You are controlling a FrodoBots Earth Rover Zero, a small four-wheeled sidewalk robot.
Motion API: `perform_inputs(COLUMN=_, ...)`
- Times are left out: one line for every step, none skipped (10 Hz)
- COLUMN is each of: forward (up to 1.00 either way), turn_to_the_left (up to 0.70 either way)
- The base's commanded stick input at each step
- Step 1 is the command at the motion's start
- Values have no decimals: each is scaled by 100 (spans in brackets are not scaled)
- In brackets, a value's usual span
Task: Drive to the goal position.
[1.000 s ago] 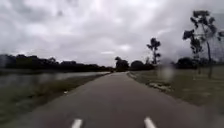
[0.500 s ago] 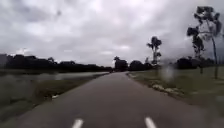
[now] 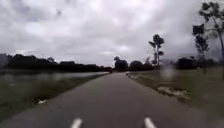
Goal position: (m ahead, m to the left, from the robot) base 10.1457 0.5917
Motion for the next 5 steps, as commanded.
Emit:
perform_inputs(forward=84, turn_to_the_left=3)
perform_inputs(forward=84, turn_to_the_left=3)
perform_inputs(forward=84, turn_to_the_left=3)
perform_inputs(forward=84, turn_to_the_left=3)
perform_inputs(forward=84, turn_to_the_left=3)
